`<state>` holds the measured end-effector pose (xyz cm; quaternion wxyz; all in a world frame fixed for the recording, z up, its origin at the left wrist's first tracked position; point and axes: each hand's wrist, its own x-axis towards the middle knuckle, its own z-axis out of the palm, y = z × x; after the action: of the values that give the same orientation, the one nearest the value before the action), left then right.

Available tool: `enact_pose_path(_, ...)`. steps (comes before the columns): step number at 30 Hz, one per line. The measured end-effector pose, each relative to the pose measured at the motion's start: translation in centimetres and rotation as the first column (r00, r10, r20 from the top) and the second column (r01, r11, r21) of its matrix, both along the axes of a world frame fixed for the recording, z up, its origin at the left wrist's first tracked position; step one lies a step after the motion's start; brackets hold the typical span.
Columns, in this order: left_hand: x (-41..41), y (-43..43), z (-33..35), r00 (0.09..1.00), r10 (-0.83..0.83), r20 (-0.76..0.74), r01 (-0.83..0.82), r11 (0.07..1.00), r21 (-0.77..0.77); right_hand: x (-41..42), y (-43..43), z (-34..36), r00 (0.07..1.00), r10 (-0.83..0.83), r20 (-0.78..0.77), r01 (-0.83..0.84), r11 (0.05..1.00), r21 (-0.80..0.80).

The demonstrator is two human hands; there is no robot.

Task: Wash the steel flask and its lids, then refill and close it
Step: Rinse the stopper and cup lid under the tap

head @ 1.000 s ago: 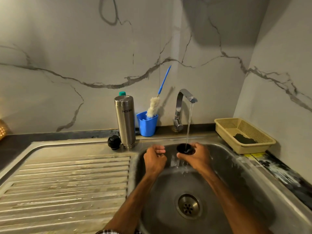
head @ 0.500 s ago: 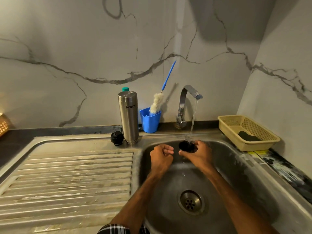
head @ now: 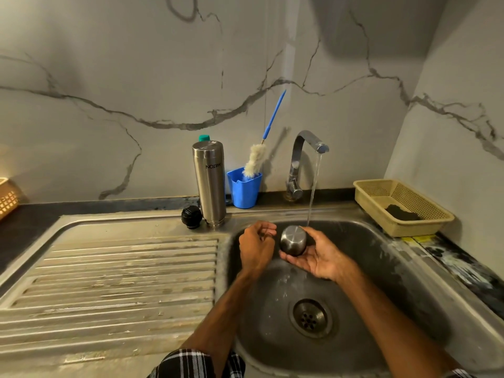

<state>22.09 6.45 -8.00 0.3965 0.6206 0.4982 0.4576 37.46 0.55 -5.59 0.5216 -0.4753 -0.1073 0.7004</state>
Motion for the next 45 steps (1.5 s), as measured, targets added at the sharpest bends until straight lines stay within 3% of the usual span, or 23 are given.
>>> enact_pose_path(4,0.0,0.1,-0.1,1.0,-0.012,0.004,0.012,1.0,0.025,0.0,0.0,0.3,0.993,0.033,0.118,-0.038,0.998,0.04)
enact_pose_path(6,0.0,0.1,-0.2,1.0,-0.012,0.008,0.012,1.0,0.029,-0.2,0.0,0.2,0.929,0.044,0.367,-0.074,0.995,0.067)
enact_pose_path(7,0.0,0.2,-0.2,1.0,-0.009,0.009,0.009,1.0,0.029,-0.2,0.1,-0.2,0.835,0.051,0.547,-0.096,0.994,0.054)
enact_pose_path(9,0.0,0.4,-0.2,1.0,-0.008,-0.005,0.009,0.999,0.036,-0.2,0.2,-0.7,0.541,0.036,0.84,-0.088,0.996,0.014)
enact_pose_path(11,0.0,0.4,-0.3,0.999,-0.024,-0.039,0.027,0.998,0.058,0.1,0.5,-0.5,0.322,-0.07,0.944,-0.034,0.996,0.086)
enact_pose_path(12,0.0,0.3,-0.3,0.998,-0.036,-0.052,0.039,0.997,0.062,0.3,0.5,-0.2,0.296,-0.144,0.944,-0.002,0.989,0.151)
enact_pose_path(14,0.0,0.4,-0.4,0.997,-0.053,-0.054,0.055,0.997,0.054,0.8,0.7,-0.2,0.298,-0.243,0.923,0.032,0.969,0.244)
enact_pose_path(18,0.2,0.5,-0.7,0.996,-0.06,-0.06,0.064,0.996,0.057,0.7,0.8,-1.0,0.28,-0.145,0.949,0.003,0.989,0.15)
enact_pose_path(21,0.2,0.6,-0.9,0.995,-0.07,-0.071,0.074,0.996,0.053,0.7,1.0,-0.7,0.269,-0.267,0.925,0.069,0.964,0.258)
enact_pose_path(25,0.2,0.9,-1.5,0.997,-0.064,-0.048,0.064,0.998,0.009,0.8,1.1,-1.3,0.29,-0.194,0.937,0.049,0.981,0.188)
enact_pose_path(28,0.2,0.9,-1.5,0.998,-0.056,-0.041,0.056,0.998,-0.003,0.8,1.2,-1.3,0.266,-0.278,0.923,0.099,0.96,0.26)
enact_pose_path(31,0.3,0.7,-1.4,0.997,-0.065,-0.032,0.064,0.997,-0.039,0.6,1.0,-1.1,0.289,-0.205,0.935,0.065,0.979,0.195)
enact_pose_path(34,0.3,0.6,-1.2,0.997,-0.072,-0.029,0.071,0.997,-0.036,0.4,0.9,-0.9,0.244,-0.26,0.934,0.081,0.965,0.248)
enact_pose_path(37,0.3,0.5,-1.1,0.997,-0.081,-0.009,0.08,0.996,-0.037,0.1,0.9,-0.6,0.245,-0.186,0.951,0.04,0.982,0.182)
enact_pose_path(40,0.4,0.5,-1.0,0.996,-0.088,0.008,0.088,0.994,-0.063,0.1,0.9,-0.4,0.206,-0.267,0.942,0.077,0.964,0.256)
enact_pose_path(42,0.4,0.5,-1.1,0.997,-0.071,0.004,0.071,0.995,-0.071,-0.1,0.6,-0.3,0.242,-0.224,0.944,0.037,0.974,0.221)
enact_pose_path(45,0.4,0.4,-1.3,0.997,-0.076,0.024,0.078,0.995,-0.069,-0.1,0.1,-0.8,0.459,-0.193,0.867,0.035,0.979,0.199)
